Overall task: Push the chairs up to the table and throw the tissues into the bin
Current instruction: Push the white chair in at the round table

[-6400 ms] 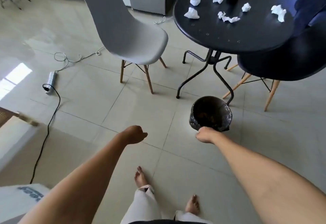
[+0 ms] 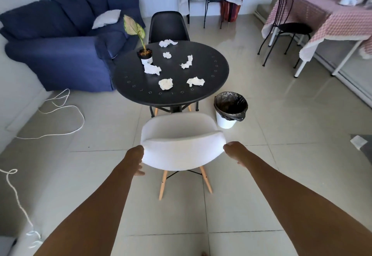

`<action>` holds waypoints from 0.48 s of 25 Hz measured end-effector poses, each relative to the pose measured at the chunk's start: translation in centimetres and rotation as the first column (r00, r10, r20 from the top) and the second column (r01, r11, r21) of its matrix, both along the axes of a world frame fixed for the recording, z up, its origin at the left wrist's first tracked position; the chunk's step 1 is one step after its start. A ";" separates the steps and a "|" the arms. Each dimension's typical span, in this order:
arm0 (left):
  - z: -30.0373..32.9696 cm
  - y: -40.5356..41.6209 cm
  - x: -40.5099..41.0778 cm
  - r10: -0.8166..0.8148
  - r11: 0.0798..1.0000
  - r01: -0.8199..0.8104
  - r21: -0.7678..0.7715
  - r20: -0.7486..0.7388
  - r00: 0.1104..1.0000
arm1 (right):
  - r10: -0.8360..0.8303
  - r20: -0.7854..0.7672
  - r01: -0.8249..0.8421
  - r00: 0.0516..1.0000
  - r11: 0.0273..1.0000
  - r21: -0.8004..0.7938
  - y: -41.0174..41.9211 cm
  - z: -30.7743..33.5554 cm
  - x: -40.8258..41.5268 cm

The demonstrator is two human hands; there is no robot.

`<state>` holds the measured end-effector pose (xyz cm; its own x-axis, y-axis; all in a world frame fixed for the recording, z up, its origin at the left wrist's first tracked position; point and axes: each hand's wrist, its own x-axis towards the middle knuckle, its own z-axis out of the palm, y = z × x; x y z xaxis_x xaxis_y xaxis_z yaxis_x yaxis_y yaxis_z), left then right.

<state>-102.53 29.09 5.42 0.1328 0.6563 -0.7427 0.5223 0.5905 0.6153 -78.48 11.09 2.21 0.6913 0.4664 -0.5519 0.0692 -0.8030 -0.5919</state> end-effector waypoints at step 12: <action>-3.3 -17.4 3.4 -0.600 0.765 0.640 0.071 -0.281 0.749 | -0.097 0.048 0.106 0.994 0.961 -0.255 -24.8 -1.9 -2.9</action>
